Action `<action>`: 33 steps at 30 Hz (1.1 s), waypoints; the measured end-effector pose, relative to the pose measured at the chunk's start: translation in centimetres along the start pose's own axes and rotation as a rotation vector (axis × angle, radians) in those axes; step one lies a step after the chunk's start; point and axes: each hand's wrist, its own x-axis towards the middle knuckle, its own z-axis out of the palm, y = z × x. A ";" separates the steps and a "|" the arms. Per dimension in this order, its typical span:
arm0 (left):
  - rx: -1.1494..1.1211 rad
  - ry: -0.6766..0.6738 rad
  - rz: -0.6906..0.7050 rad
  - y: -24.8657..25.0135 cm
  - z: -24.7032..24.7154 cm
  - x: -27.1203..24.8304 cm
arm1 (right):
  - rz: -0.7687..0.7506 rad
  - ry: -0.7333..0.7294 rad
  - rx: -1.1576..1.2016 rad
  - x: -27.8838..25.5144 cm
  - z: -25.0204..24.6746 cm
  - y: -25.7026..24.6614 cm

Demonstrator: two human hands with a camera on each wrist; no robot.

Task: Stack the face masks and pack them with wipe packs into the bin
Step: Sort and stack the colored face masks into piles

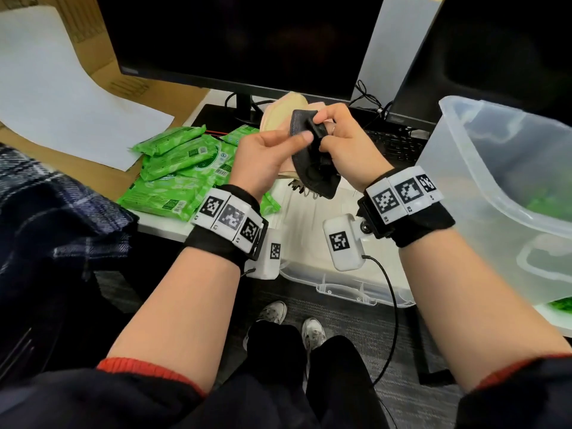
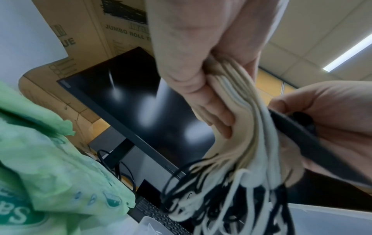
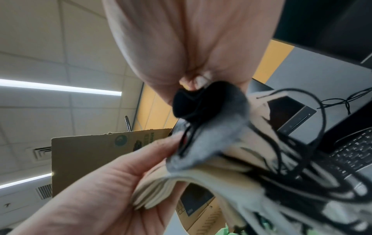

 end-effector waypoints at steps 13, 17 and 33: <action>0.178 0.041 0.022 -0.4 -0.1 -0.2 | 0.028 0.193 -0.107 -0.4 -1.0 -0.5; 0.073 0.017 0.022 0.0 0.0 -0.8 | -0.016 0.159 -0.149 -0.7 -1.6 0.0; -0.032 -0.051 0.030 -0.5 0.3 -1.1 | 0.047 0.277 0.054 0.1 -1.2 0.4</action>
